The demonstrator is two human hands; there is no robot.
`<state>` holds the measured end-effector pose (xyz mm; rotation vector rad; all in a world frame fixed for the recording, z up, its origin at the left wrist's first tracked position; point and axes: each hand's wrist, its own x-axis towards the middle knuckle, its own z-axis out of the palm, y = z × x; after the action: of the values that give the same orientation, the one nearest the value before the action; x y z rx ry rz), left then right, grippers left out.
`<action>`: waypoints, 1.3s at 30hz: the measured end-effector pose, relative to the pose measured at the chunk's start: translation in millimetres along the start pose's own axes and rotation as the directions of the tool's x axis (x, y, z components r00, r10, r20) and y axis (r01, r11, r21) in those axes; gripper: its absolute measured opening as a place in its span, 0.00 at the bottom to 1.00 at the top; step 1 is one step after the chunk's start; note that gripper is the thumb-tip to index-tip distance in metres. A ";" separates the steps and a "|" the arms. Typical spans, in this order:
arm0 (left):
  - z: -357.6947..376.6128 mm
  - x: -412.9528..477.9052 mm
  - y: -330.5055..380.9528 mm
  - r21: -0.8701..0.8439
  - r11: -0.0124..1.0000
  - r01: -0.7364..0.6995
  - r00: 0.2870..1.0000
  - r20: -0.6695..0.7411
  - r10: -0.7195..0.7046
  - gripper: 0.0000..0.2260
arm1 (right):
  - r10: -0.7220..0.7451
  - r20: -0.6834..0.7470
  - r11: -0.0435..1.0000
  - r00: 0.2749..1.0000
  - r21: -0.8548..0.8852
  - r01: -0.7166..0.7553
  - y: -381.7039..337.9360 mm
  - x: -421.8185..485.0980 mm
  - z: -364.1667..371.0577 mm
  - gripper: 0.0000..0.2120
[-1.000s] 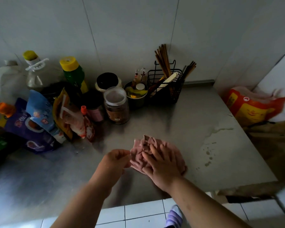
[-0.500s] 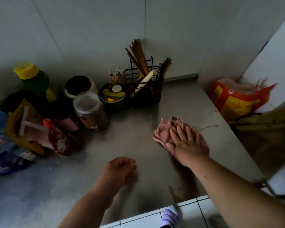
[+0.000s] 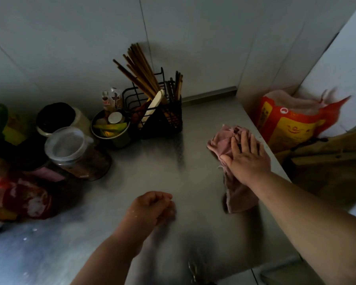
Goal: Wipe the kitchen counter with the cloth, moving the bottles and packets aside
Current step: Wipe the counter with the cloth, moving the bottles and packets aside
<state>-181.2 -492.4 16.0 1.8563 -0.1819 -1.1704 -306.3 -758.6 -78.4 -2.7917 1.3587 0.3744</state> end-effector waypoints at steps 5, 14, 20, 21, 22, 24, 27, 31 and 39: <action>5.7 9.8 4.4 -0.012 0.999 0.031 0.999 -0.023 -0.031 0.06 | 0.053 0.008 0.998 0.999 0.040 -0.053 30.8 11.6 1.0 0.36; -14.1 -5.5 -7.6 -0.072 0.996 0.044 0.998 -0.046 -0.048 0.07 | 0.210 -0.015 0.959 0.978 0.200 -0.203 57.1 -38.4 20.1 0.32; -43.3 -27.8 -28.7 -0.095 0.995 0.028 0.999 -0.033 -0.031 0.07 | 0.263 -0.087 0.964 0.961 0.060 -0.258 33.2 -89.6 29.1 0.34; -48.5 -31.8 -33.1 -0.100 0.995 0.026 0.999 -0.034 -0.030 0.07 | 0.264 -0.092 0.964 0.960 0.062 -0.259 24.3 -97.2 29.0 0.35; -54.5 -36.9 -37.7 -0.102 0.995 0.024 0.999 -0.038 -0.028 0.06 | 0.261 -0.084 0.964 0.962 0.077 -0.255 13.3 -104.9 29.3 0.35; -65.4 -45.6 -45.4 -0.089 0.996 0.014 0.999 -0.047 -0.018 0.06 | 0.242 -0.065 0.966 0.968 0.109 -0.234 -9.3 -118.2 30.1 0.37; -82.9 -60.2 -56.4 -0.077 0.997 0.005 0.999 -0.045 -0.009 0.06 | 0.203 -0.080 0.974 0.976 0.121 -0.192 -45.5 -135.1 30.6 0.38; -108.5 -78.8 -72.7 -0.058 0.998 -0.011 0.999 -0.052 0.007 0.06 | 0.148 -0.052 0.982 0.988 0.130 -0.140 -94.9 -153.6 34.3 0.38; -139.1 -100.0 -94.4 -0.020 0.999 -0.030 0.997 -0.078 0.028 0.07 | -0.011 -0.038 0.977 0.999 0.213 0.019 -190.5 -181.9 34.0 0.36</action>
<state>-156.9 -298.7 29.3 1.8712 -0.1514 -1.0746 -273.3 -495.3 -88.8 -2.6439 1.2978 0.1654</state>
